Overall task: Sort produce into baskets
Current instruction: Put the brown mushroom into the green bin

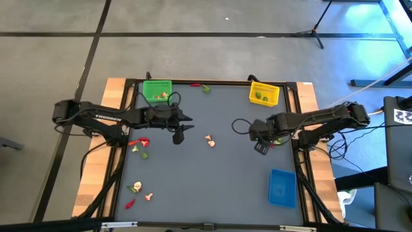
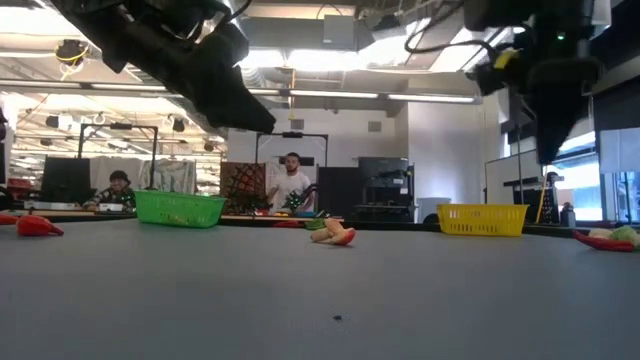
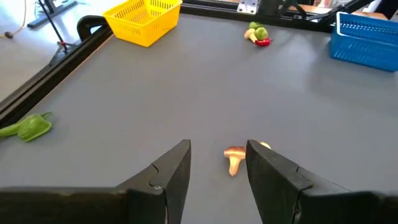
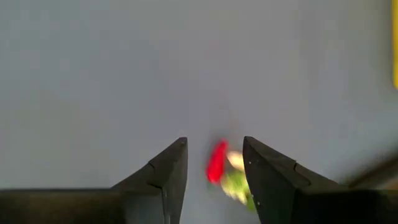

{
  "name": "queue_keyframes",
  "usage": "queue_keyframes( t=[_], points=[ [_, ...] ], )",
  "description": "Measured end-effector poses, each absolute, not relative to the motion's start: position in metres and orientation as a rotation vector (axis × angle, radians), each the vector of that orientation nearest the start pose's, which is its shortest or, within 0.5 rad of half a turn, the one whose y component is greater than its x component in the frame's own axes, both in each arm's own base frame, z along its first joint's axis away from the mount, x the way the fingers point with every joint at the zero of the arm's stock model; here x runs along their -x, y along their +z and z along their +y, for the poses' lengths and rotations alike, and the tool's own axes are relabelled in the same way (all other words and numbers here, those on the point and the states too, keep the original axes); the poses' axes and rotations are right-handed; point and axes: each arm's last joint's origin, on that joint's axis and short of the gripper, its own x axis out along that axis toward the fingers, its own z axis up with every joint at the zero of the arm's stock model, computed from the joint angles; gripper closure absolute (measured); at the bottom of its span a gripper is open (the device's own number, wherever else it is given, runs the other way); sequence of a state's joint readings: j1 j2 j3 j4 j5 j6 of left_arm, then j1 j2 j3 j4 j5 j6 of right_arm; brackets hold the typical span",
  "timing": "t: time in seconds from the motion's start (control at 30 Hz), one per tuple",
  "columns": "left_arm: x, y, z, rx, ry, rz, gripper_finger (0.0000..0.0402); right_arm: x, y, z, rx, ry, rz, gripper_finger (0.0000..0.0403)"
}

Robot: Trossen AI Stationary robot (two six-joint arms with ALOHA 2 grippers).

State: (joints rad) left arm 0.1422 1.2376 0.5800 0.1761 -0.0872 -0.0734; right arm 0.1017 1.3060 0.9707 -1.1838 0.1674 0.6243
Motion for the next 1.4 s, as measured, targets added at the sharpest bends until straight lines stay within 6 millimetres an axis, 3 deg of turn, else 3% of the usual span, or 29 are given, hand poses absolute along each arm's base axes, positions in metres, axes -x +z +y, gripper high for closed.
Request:
queue_keyframes(
  t=[0.13, 0.3, 0.67, 1.1, 1.4],
  points=[
    [-0.248, 0.204, 0.039, 0.085, 0.245, 0.482, 0.0251, -0.196, 0.237, 0.016, -0.369, -0.658, 1.478, 0.0246],
    [-0.248, 0.204, 0.039, 0.069, 0.242, 0.482, 0.0251, -0.187, 0.218, 0.012, -0.400, -0.738, 1.521, 0.0246],
    [-0.248, 0.204, 0.039, 0.040, 0.237, 0.486, 0.0251, -0.173, 0.179, 0.002, -0.494, -0.790, 1.573, 0.0250],
    [-0.247, 0.203, 0.038, 0.063, 0.242, 0.498, 0.0251, -0.164, 0.151, -0.014, -0.542, -0.816, 1.527, 0.0317],
    [-0.248, 0.204, 0.038, 0.030, 0.233, 0.487, 0.0251, -0.162, 0.147, -0.014, -0.528, -0.817, 1.535, 0.0350]
  ],
)
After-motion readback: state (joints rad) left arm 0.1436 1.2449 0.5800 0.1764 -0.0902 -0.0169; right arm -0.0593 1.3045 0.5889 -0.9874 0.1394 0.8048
